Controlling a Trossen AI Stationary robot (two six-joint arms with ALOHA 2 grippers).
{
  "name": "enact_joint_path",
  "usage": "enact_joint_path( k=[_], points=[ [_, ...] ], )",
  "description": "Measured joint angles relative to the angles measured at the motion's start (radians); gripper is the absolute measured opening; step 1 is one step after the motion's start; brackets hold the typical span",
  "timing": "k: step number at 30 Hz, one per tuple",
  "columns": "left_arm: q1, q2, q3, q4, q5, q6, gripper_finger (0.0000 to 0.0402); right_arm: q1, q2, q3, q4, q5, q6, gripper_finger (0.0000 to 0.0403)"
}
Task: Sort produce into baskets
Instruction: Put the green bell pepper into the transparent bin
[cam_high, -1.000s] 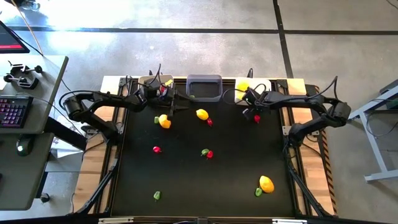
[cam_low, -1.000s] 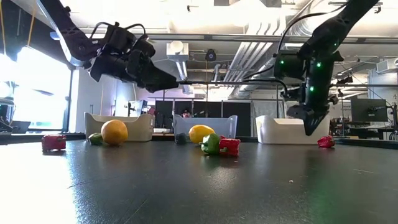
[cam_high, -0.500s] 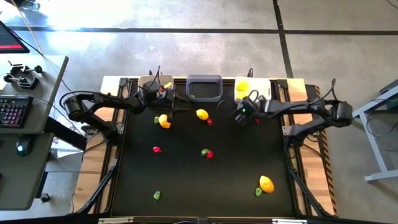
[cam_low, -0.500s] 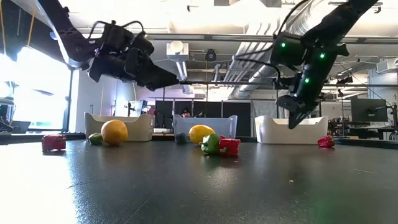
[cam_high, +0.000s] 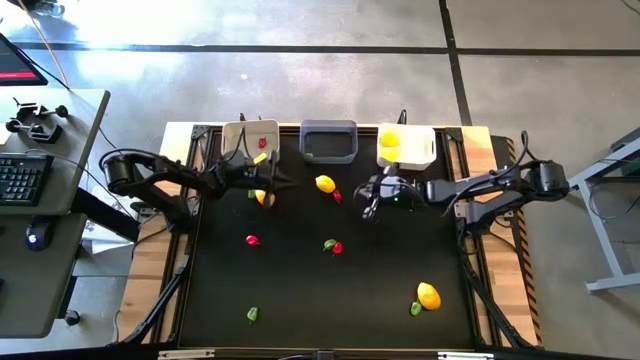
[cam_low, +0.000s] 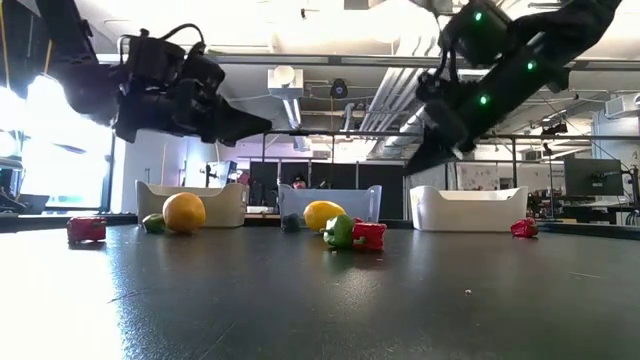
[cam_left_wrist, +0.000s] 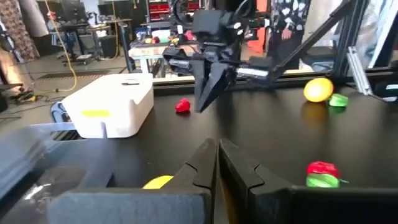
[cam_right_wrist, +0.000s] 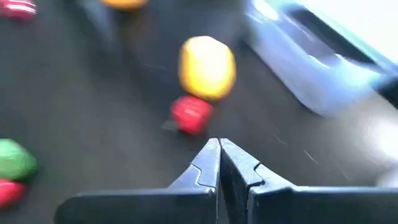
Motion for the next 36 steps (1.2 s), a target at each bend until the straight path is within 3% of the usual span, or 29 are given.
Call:
enact_joint_path(
  k=[4, 13, 18, 29, 36],
  points=[
    [-0.020, 0.000, -0.028, 0.018, -0.036, -0.014, 0.0005, 0.014, 0.000, 0.003, 0.082, -0.126, -0.066, 0.0000],
    [-0.028, 0.000, -0.053, -0.019, -0.034, -0.033, 0.0001, 0.020, 0.001, 0.003, 0.109, -0.097, -0.089, 0.0010],
    [-0.028, 0.000, -0.053, -0.059, -0.034, -0.067, 0.0000, 0.054, 0.001, 0.004, 0.114, 0.019, -0.089, 0.0042],
    [-0.059, 0.000, -0.052, -0.079, -0.033, 0.006, 0.0000, 0.124, 0.035, 0.143, 0.004, 0.022, -0.072, 0.0096],
    [-0.059, 0.000, -0.052, -0.072, -0.034, 0.090, 0.0000, 0.187, 0.156, 0.214, -0.032, 0.021, 0.004, 0.0176]
  ],
)
